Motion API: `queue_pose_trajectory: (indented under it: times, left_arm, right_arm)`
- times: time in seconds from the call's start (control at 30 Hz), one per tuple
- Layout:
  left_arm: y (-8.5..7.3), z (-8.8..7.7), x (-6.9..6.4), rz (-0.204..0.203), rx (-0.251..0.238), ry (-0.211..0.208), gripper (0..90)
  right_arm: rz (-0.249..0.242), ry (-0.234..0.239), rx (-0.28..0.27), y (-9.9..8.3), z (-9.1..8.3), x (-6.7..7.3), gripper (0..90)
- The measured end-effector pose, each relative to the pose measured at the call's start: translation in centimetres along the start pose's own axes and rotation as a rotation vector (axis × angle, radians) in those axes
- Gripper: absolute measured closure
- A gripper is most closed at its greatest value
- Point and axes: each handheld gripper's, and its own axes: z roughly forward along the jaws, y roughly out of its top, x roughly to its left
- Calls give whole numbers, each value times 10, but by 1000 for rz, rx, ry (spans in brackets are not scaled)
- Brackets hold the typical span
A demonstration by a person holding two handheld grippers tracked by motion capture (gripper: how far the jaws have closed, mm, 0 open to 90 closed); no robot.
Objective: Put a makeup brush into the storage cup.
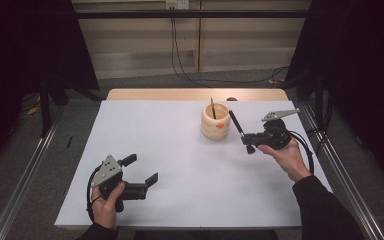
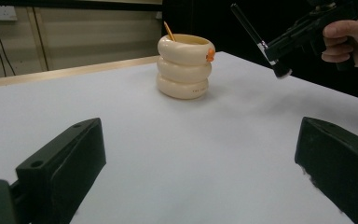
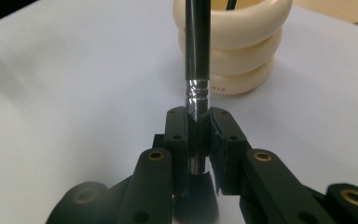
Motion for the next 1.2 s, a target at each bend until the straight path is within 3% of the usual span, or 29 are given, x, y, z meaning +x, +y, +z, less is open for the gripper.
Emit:
queue_pose_trajectory:
  times: [0.2,0.47,0.7,1.0,1.2]
  left_arm:
    - [0,0,0,1,2,2,18]
    - [0,0,0,6,0,-3,18]
    - [0,-1,1,6,-1,-6,18]
    - [0,-1,0,13,-1,-9,18]
    - [0,-1,0,17,-2,-11,18]
  right_arm:
    - [13,2,-118,-3,-4,-1,782]
    - [-12,18,-260,-4,-13,2,782]
    - [-13,31,-350,-4,-18,4,782]
    - [-3,64,-373,-7,-21,2,782]
    - [-14,99,-369,-6,-22,9,782]
